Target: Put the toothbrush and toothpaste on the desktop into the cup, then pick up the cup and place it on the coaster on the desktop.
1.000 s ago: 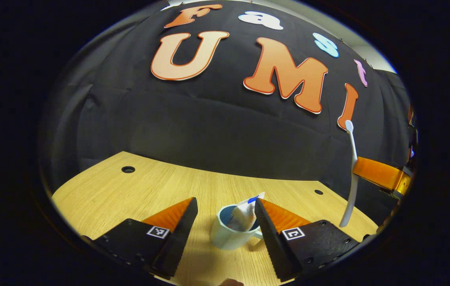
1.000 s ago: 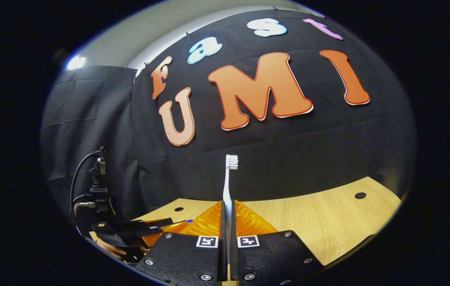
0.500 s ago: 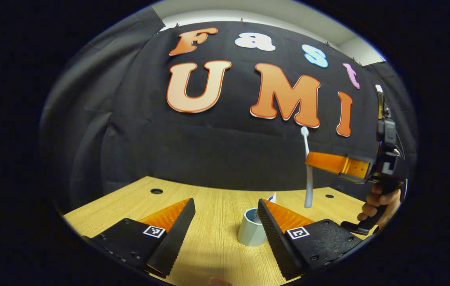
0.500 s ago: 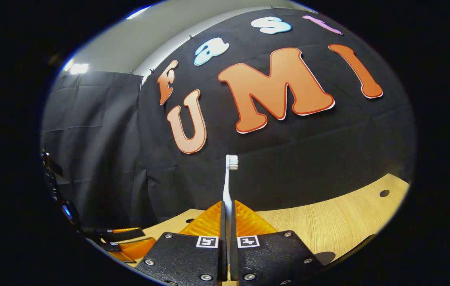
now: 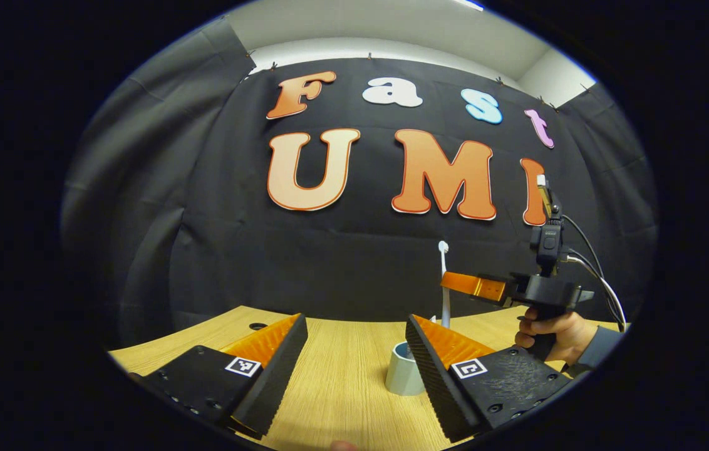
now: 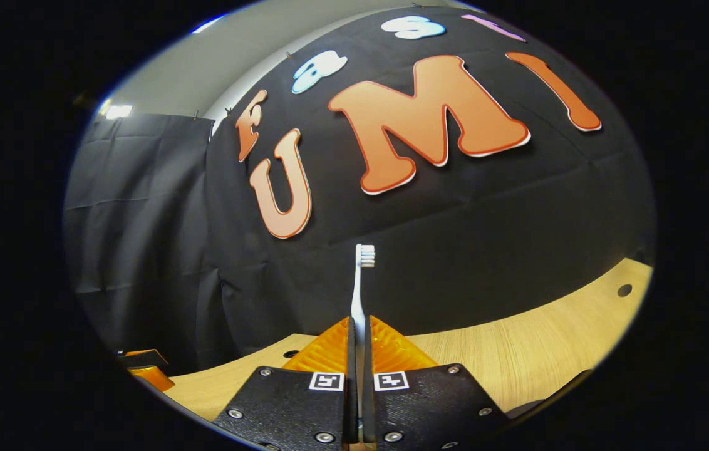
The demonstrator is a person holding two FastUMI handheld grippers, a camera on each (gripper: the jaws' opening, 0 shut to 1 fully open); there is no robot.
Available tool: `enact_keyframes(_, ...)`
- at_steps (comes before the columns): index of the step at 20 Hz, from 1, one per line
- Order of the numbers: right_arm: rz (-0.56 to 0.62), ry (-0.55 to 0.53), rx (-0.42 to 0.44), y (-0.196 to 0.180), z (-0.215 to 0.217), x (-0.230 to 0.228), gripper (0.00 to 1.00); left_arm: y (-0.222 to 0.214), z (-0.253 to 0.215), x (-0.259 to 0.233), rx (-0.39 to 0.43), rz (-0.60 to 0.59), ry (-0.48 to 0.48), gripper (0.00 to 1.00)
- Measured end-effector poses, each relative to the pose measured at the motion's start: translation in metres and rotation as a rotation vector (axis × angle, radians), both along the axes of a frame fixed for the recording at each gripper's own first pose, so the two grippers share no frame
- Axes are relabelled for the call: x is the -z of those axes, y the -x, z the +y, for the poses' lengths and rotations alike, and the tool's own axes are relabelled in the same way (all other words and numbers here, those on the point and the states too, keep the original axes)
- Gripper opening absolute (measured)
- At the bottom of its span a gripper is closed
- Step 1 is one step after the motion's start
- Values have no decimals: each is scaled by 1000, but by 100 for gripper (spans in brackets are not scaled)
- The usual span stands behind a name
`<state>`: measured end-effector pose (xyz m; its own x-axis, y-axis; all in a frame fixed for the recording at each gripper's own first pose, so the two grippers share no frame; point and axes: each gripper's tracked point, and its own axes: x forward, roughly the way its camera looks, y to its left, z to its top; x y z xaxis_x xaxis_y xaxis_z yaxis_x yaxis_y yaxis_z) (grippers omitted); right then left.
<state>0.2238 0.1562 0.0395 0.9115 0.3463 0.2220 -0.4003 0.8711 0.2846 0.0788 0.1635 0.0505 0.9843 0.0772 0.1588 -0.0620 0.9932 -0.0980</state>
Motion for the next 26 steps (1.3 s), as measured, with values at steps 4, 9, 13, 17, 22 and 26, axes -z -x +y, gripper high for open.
enact_keyframes(4, 27, 20, -18, -11, 14, 21, 3, -3, 4, 18, -9, 38, 14, 94)
enact_keyframes(9, 57, 54, -36, -10, 21, 36, 3, -10, 0, 36, -5, 85, 32, 94)
enact_keyframes(13, 80, 103, -59, -2, 23, 50, 5, -12, -6, 46, -4, 121, 33, 94)
enact_keyframes(17, 93, 112, -67, 10, 13, 53, 6, -10, -15, 50, -5, 140, 24, 94)
enact_keyframes(22, 110, 140, -96, 28, 3, 55, 10, -6, -31, 49, 4, 164, 22, 94)
enact_keyframes(26, 86, 163, -109, 51, -9, 44, 25, -5, -44, 37, 2, 180, 48, 94)
